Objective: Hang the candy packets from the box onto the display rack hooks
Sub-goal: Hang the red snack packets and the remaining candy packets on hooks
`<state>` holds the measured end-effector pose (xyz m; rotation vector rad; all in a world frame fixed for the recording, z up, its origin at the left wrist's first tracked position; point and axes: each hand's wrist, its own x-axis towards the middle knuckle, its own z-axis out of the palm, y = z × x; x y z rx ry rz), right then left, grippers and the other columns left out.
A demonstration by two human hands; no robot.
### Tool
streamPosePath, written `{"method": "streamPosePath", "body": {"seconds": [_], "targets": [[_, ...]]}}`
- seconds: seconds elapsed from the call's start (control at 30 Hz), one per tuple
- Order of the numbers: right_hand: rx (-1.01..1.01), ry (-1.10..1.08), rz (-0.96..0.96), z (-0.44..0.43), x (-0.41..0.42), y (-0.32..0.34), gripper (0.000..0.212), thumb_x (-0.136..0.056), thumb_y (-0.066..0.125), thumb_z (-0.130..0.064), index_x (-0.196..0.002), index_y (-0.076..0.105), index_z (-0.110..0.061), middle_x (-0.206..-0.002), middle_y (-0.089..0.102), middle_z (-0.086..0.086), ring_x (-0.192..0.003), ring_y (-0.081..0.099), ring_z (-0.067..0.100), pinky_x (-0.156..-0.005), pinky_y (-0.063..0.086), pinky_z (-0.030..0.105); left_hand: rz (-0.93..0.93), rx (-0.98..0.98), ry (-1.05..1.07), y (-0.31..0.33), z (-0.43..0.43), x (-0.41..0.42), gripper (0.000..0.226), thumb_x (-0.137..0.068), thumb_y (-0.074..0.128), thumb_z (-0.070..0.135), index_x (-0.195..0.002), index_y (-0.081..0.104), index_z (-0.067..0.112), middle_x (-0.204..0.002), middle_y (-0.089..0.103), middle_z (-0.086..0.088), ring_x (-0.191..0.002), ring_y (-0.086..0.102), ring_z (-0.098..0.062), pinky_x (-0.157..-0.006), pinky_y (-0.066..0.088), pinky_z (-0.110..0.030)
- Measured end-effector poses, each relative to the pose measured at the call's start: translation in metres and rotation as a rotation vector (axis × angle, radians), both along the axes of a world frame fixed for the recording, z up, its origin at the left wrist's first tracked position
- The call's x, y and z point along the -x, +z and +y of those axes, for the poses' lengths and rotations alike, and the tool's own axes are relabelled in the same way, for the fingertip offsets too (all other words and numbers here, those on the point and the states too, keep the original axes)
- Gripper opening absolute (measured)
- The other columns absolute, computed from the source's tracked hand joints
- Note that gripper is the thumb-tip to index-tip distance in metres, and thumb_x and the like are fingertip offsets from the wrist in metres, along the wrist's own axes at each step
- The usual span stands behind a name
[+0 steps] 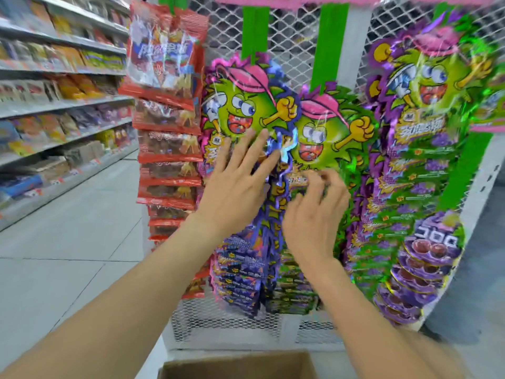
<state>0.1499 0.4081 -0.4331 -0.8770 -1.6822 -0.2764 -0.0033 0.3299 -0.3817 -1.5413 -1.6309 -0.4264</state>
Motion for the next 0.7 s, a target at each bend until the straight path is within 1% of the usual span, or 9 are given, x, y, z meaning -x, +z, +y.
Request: {"method": "streamPosePath", "body": {"seconds": [0.07, 0.13, 0.2, 0.27, 0.33, 0.4, 0.5, 0.6, 0.7], "targets": [[0.111, -0.058, 0.025, 0.010, -0.009, 0.009, 0.058, -0.092, 0.063, -0.025, -0.145, 0.048, -0.008, -0.151, 0.036, 0.028, -0.134, 0.040, 0.048, -0.114, 0.034, 0.056, -0.021, 0.007, 0.068, -0.004, 0.007, -0.009, 0.072, -0.101, 0.057, 0.051, -0.162, 0.035, 0.021, -0.176, 0.013, -0.012, -0.163, 0.008, -0.037, -0.126, 0.010, -0.066], [0.207, -0.026, -0.064, 0.022, -0.015, 0.009, 0.077, -0.091, 0.065, -0.043, -0.155, 0.036, -0.012, -0.160, 0.024, 0.028, -0.144, 0.030, 0.048, -0.119, 0.031, 0.054, -0.027, 0.002, 0.145, -0.008, 0.013, -0.017, 0.087, -0.095, 0.059, 0.064, -0.164, 0.030, 0.020, -0.176, 0.007, -0.013, -0.163, 0.002, -0.038, -0.124, 0.008, -0.071], [0.244, -0.011, -0.161, 0.035, -0.023, 0.004, 0.088, -0.095, 0.061, -0.059, -0.162, 0.024, -0.015, -0.164, 0.019, 0.028, -0.148, 0.026, 0.047, -0.119, 0.032, 0.053, -0.009, 0.006, 0.212, -0.013, 0.019, -0.022, 0.097, -0.092, 0.061, 0.067, -0.166, 0.022, 0.018, -0.176, 0.000, -0.015, -0.162, -0.002, -0.040, -0.122, 0.007, -0.074], [0.262, -0.014, -0.216, 0.046, -0.032, 0.002, 0.094, -0.096, 0.057, -0.067, -0.164, 0.017, -0.018, -0.165, 0.019, 0.028, -0.149, 0.028, 0.045, -0.119, 0.033, 0.052, 0.006, 0.015, 0.256, -0.017, 0.025, -0.020, 0.102, -0.092, 0.061, 0.067, -0.167, 0.012, 0.018, -0.176, -0.006, -0.015, -0.162, -0.006, -0.041, -0.122, 0.007, -0.075], [0.268, -0.018, -0.239, 0.051, -0.038, 0.003, 0.095, -0.095, 0.057, -0.065, -0.165, 0.013, -0.018, -0.165, 0.018, 0.028, -0.151, 0.027, 0.044, -0.120, 0.034, 0.051, 0.011, 0.018, 0.289, -0.019, 0.027, -0.017, 0.104, -0.093, 0.061, 0.067, -0.168, 0.006, 0.019, -0.176, -0.010, -0.014, -0.162, -0.008, -0.040, -0.122, 0.006, -0.074], [0.280, -0.021, -0.238, 0.049, -0.041, 0.003, 0.095, -0.097, 0.057, -0.061, -0.166, 0.009, -0.017, -0.166, 0.014, 0.030, -0.152, 0.025, 0.045, -0.122, 0.034, 0.051, -0.003, 0.010, 0.314, -0.024, 0.029, -0.017, 0.102, -0.095, 0.061, 0.064, -0.168, 0.005, 0.020, -0.176, -0.011, -0.013, -0.162, -0.009, -0.040, -0.123, 0.004, -0.074], [0.255, -0.108, -0.261, 0.033, -0.039, -0.003, 0.091, -0.101, 0.052, -0.057, -0.167, 0.007, -0.013, -0.167, 0.006, 0.033, -0.154, 0.017, 0.048, -0.126, 0.023, 0.053, -0.064, -0.018, 0.286, -0.028, 0.030, -0.022, 0.099, -0.097, 0.063, 0.055, -0.169, 0.006, 0.019, -0.176, -0.009, -0.014, -0.161, -0.006, -0.043, -0.123, 0.005, -0.075], [0.233, -0.060, -0.249, 0.009, -0.042, -0.021, 0.084, -0.103, 0.053, -0.047, -0.166, 0.011, -0.009, -0.166, -0.003, 0.036, -0.155, 0.007, 0.051, -0.127, 0.018, 0.055, -0.074, -0.003, 0.201, -0.031, 0.023, -0.026, 0.096, -0.100, 0.057, 0.057, -0.169, 0.004, 0.016, -0.176, -0.005, -0.014, -0.161, -0.004, -0.045, -0.122, 0.007, -0.074], [0.322, 0.081, -0.304, -0.015, -0.047, -0.061, 0.077, -0.096, 0.059, -0.030, -0.162, 0.026, -0.007, -0.168, -0.006, 0.032, -0.155, 0.010, 0.051, -0.125, 0.022, 0.055, -0.089, -0.034, 0.069, -0.048, 0.004, -0.028, 0.084, -0.105, 0.052, 0.053, -0.169, 0.013, 0.014, -0.176, 0.004, -0.016, -0.162, 0.002, -0.043, -0.124, 0.010, -0.071]]}}
